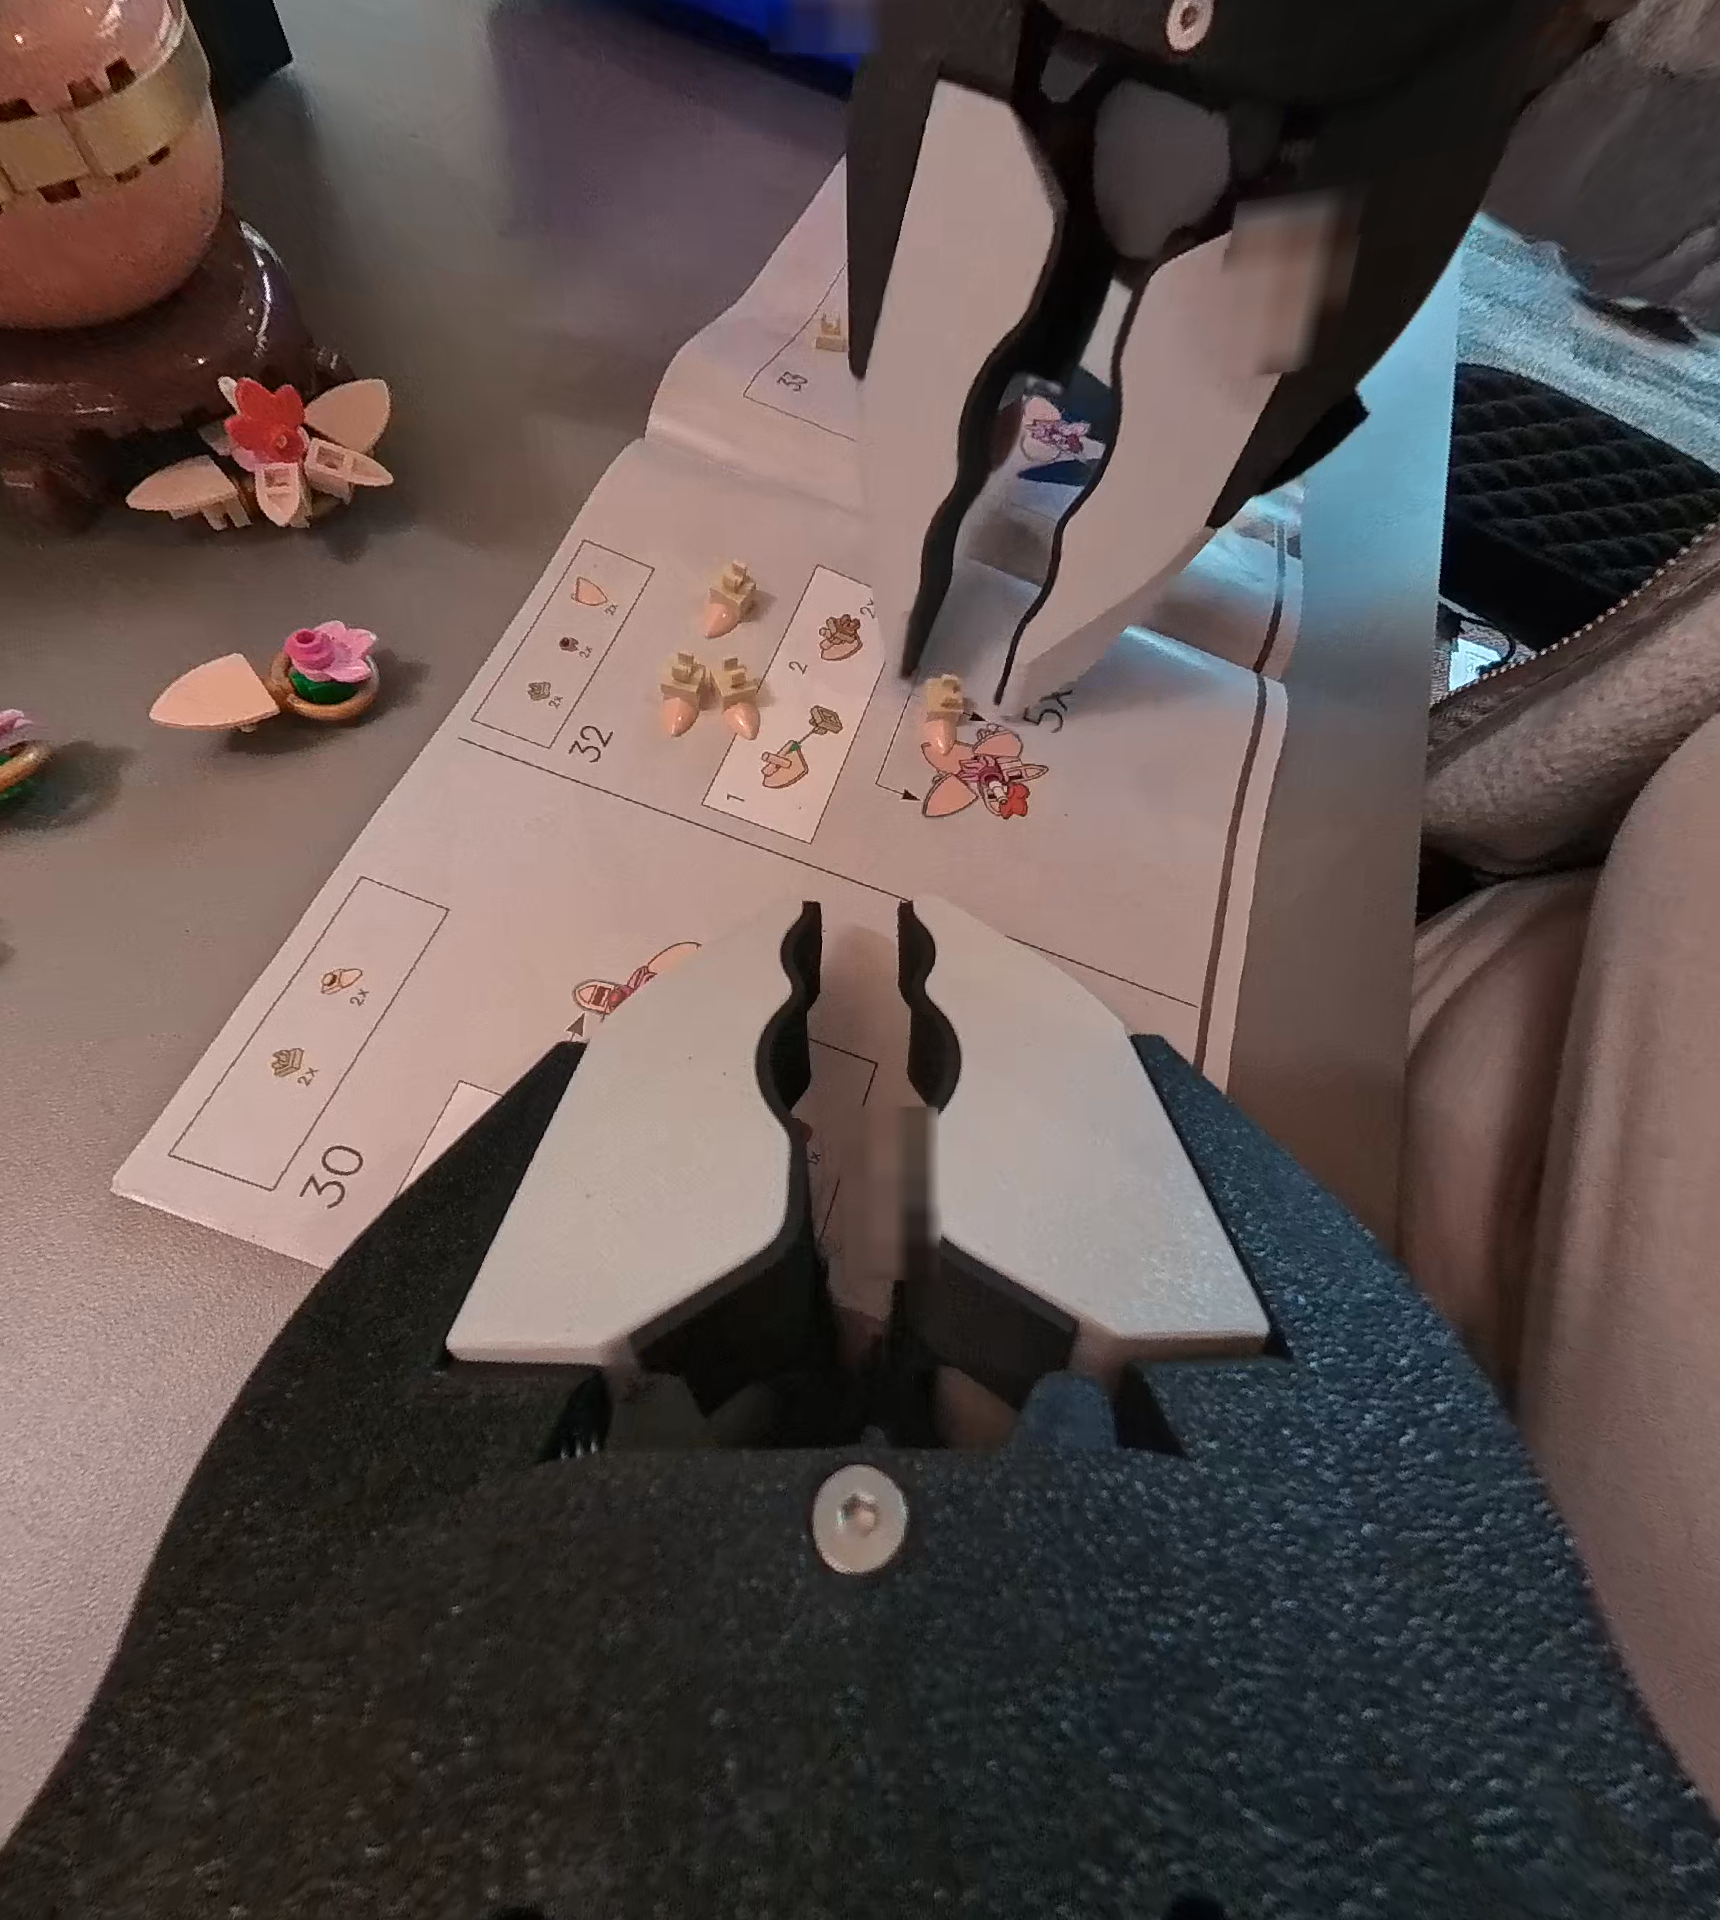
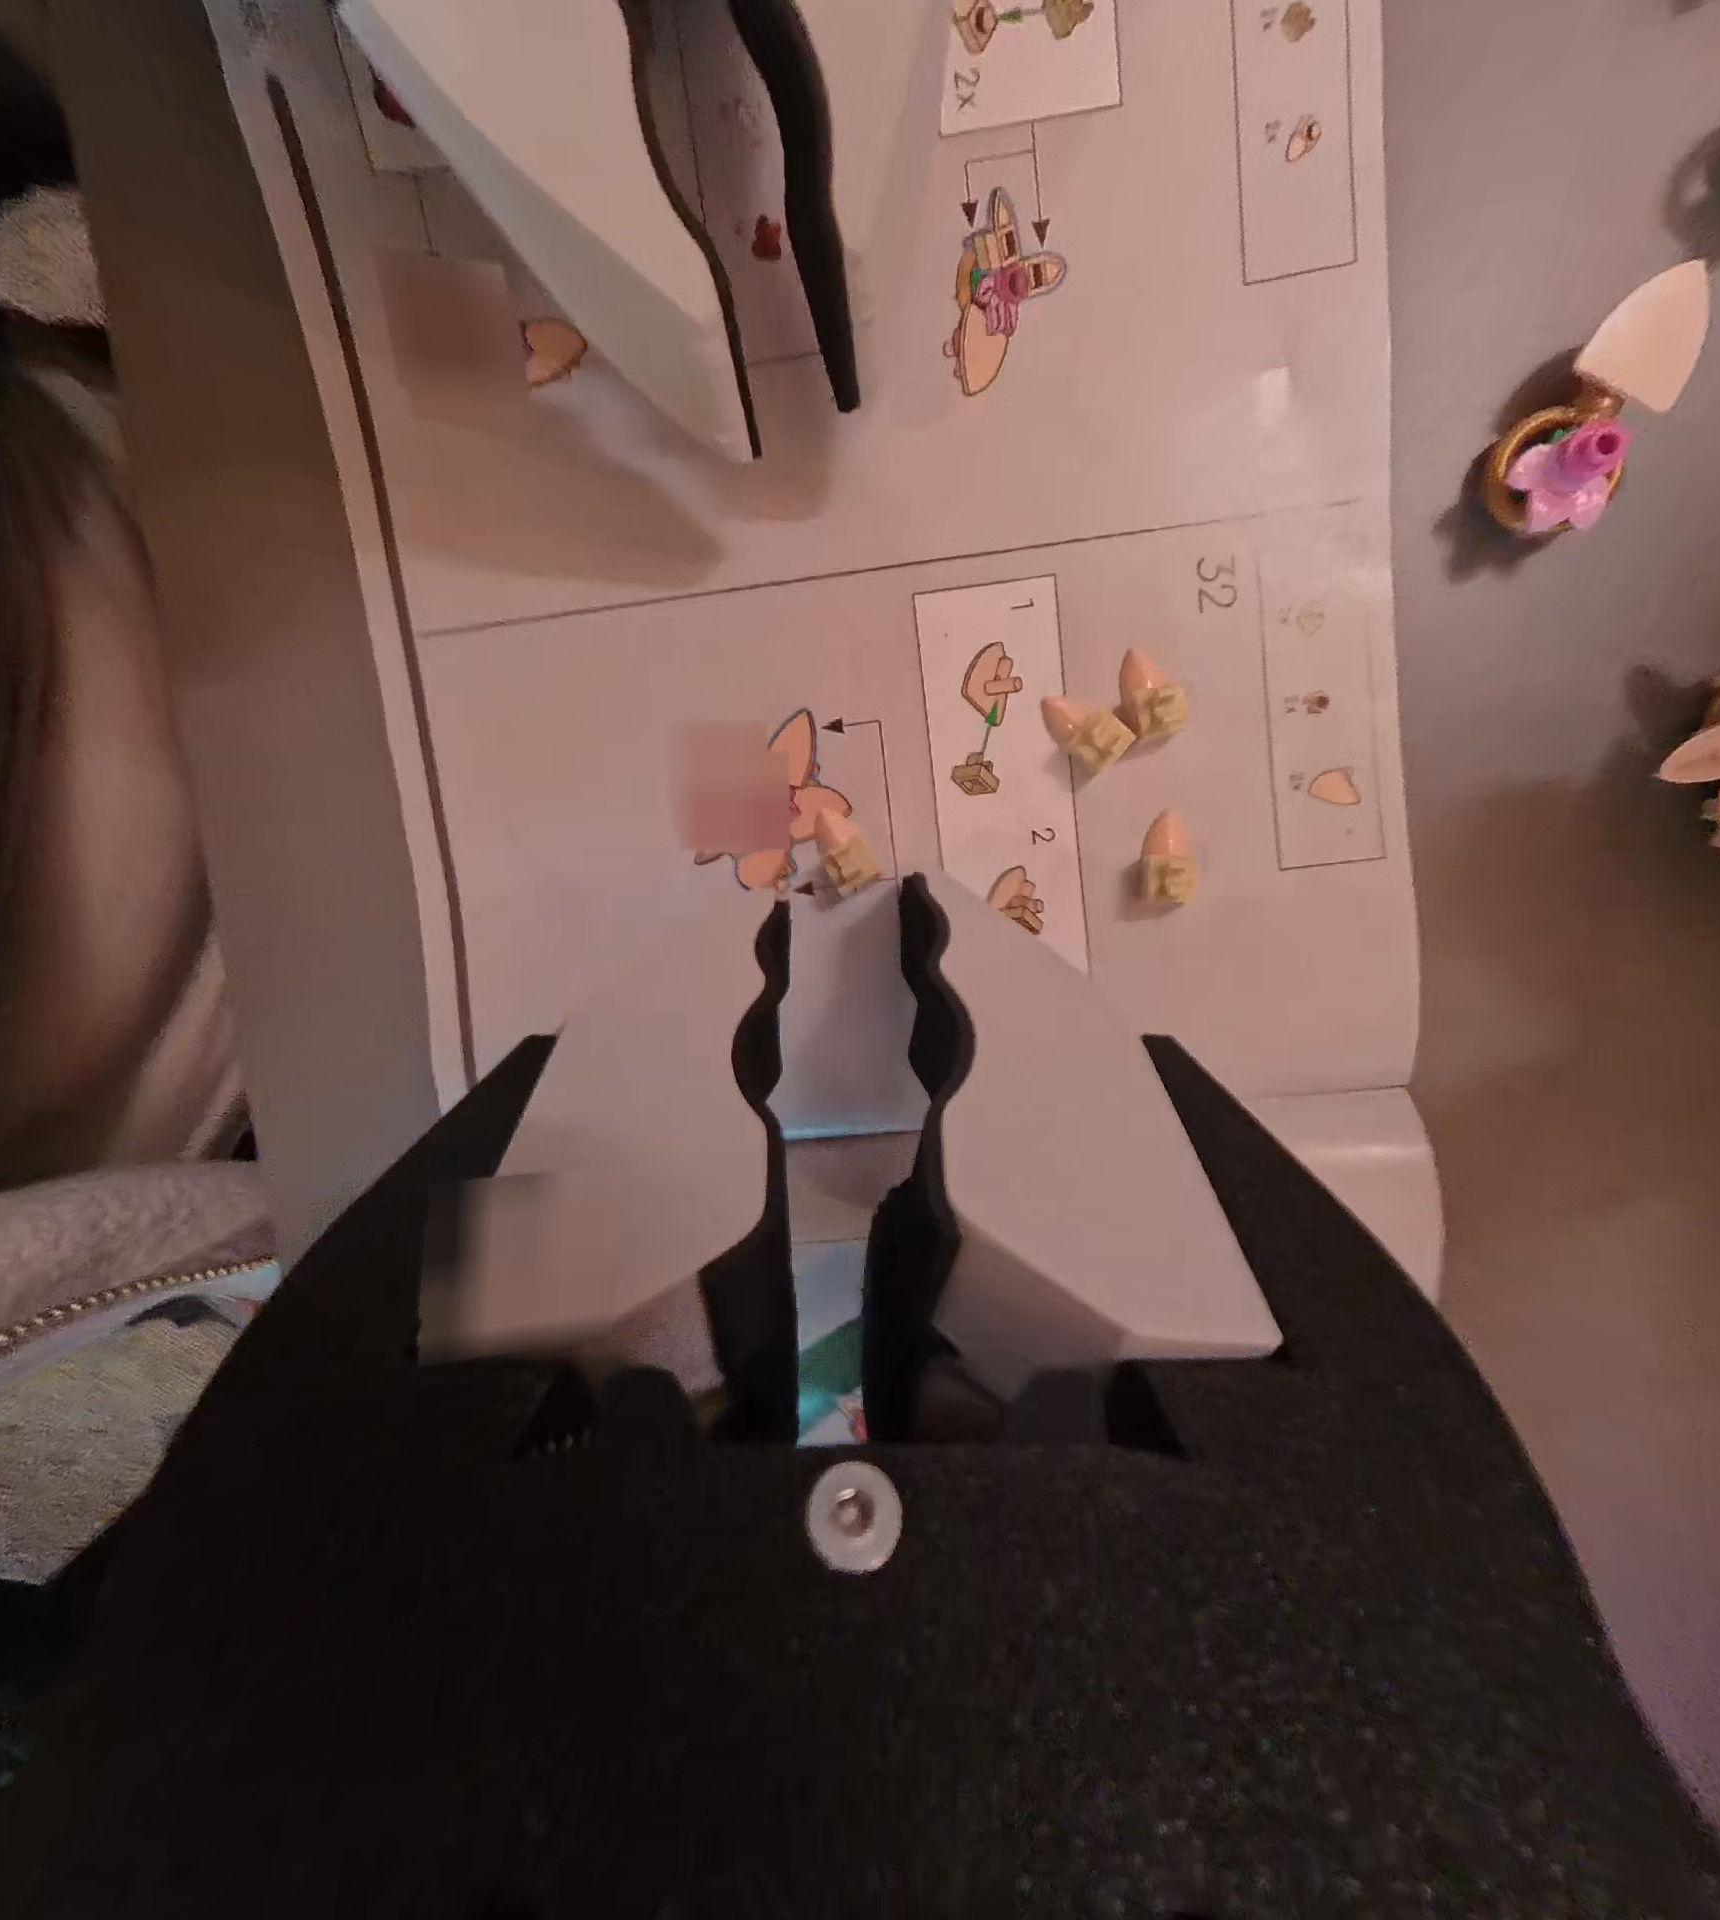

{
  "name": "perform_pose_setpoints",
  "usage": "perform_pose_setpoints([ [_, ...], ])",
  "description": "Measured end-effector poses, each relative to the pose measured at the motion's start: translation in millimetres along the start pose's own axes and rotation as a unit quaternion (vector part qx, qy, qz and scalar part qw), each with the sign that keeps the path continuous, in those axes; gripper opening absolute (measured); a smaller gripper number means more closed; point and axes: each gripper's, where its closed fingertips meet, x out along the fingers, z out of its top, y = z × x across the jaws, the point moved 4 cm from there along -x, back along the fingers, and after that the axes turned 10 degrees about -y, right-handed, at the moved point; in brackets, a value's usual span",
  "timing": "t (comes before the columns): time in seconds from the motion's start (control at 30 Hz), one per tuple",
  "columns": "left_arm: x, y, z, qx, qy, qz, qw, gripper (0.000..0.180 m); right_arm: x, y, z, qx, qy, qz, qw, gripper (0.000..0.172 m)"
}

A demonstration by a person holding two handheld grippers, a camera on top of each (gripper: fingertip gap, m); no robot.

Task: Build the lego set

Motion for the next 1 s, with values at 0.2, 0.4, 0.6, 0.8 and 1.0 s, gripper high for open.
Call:
perform_pose_setpoints([
  [0.2, 0, 0, 0, 0.001, 0.001, 0.0, 1.0, 0.014, -5, -1, 9, -0.113, 0.061, -0.006, 0.992, 0.015],
  [0.4, -1, 0, 0, -0.002, -0.001, 0.0, 1.0, 0.014, 1, 0, 17, -0.154, 0.09, 0.021, 0.984, 0.005],
  [0.6, -2, 0, 0, -0.005, -0.004, -0.002, 1.0, 0.014, 2, 0, 16, -0.135, 0.08, 0.028, 0.987, 0.002],
  [0.8, -1, 0, 0, -0.005, -0.003, -0.003, 1.0, 0.014, 2, -3, 12, -0.07, 0.036, 0.064, 0.995, 0.002],
  [1.0, -1, 0, 0, -0.01, -0.003, -0.005, 1.0, 0.014, 2, -6, 8, 0.012, -0.014, 0.099, 0.995, 0.001],
])
